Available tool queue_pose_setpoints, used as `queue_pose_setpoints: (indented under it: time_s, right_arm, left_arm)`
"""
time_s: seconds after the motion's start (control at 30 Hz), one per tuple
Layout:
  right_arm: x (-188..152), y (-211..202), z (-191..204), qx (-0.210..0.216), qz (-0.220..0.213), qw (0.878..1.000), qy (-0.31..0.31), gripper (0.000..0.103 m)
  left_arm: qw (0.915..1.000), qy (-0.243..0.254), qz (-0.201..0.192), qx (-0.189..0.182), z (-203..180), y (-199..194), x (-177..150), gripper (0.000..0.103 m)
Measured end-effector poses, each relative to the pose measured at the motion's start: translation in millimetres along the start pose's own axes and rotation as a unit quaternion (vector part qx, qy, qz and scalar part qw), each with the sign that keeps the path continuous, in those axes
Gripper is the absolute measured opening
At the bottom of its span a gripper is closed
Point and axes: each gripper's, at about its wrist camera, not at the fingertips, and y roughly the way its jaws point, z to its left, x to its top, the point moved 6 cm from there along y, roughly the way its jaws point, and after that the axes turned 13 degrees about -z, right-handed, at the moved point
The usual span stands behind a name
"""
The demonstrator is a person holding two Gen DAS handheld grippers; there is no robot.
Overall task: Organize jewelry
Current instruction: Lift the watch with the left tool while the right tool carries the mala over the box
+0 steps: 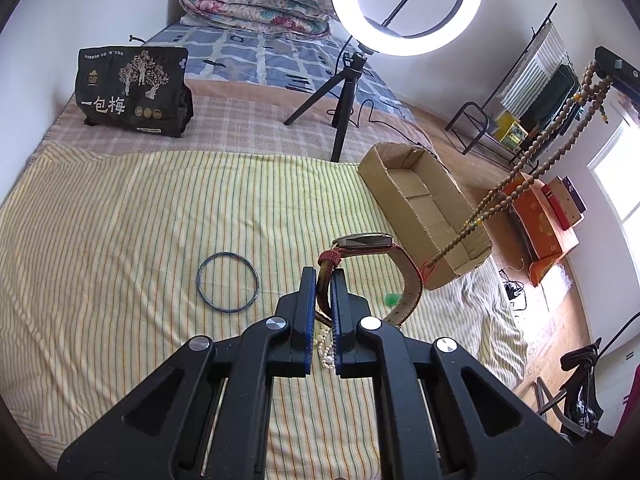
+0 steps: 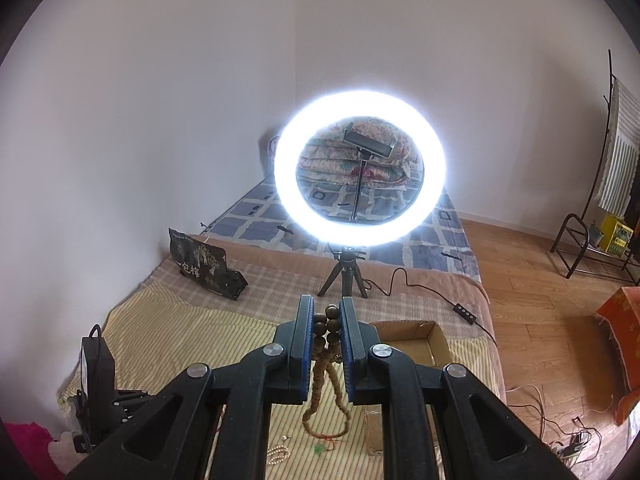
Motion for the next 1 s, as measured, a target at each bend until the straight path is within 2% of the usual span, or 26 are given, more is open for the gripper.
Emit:
queue_pose_setpoints:
  time_s: [0.47, 0.63, 1.0]
  right_arm:
    - [23, -7, -19, -0.019, -0.016, 1.0, 0.002, 0.01]
    - [40, -14, -20, -0.022, -0.027, 0.999, -0.009, 0.01]
    - [56, -11, -35, -0.037, -0.027, 0.999, -0.018, 0.01]
  left_arm:
    - [0.9999, 0.008, -0.001, -0.011, -15, 3, 9, 0.005]
    - [0.9997, 0.014, -0.002, -0.018, -27, 5, 17, 0.005]
    - [0.9989, 0.033, 0.001, -0.035, -61, 12, 34, 0.005]
